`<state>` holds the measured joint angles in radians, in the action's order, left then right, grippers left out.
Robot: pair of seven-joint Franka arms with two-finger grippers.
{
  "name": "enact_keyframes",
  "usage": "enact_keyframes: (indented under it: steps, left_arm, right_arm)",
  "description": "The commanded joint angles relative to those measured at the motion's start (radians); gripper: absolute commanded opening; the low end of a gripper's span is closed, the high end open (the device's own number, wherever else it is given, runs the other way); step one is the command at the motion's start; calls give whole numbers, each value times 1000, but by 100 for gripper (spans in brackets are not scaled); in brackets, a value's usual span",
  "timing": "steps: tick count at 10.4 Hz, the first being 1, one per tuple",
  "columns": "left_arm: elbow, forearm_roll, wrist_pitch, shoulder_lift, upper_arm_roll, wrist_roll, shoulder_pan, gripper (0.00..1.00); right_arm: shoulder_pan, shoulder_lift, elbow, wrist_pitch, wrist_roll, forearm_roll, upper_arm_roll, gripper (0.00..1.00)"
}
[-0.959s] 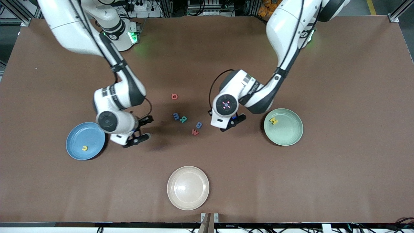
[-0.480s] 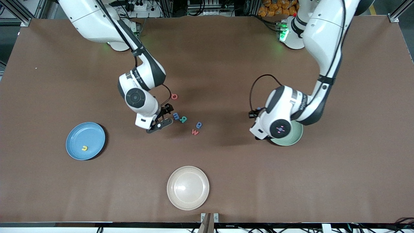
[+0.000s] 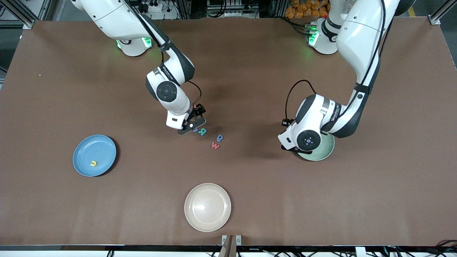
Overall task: Sort upper and lower case letters into plates
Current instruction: 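Carry the blue W to the green plate while the right gripper reaches letters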
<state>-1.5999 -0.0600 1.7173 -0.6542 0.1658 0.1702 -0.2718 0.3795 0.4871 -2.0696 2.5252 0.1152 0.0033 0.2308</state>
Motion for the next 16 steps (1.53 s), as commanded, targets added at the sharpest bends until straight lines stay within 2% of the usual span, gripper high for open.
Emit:
enact_keyframes:
  steps: [1,2,3,6,7,11,13,16]
  left_arm:
    - [-29,-34,42,15,4,-224,69,35]
    - [-26,-27,53,5,6,-306,104,59]
    - [-26,-5,53,1,8,-310,123,100]
    - [-25,12,48,2,8,-258,105,100]
    - [-22,25,48,4,12,-223,100,100]
    - [1,72,54,7,83,-54,94,100]
    - [12,91,65,5,92,58,48,100]
    - [12,98,189,-5,92,217,-39,100]
  right_arm:
    - [-1,36,-9,76,26,-2,-8,100]
    - [2,44,-7,84,26,-2,-21,100]
    - [15,51,-4,89,26,-3,-37,100]
    - [123,67,13,89,47,-3,-148,100]
    - [146,65,16,89,81,-3,-163,100]
    - [153,65,37,89,96,-3,-179,100]
    - [156,67,40,89,96,-8,-189,100]
    - [167,90,51,89,115,-17,-191,100]
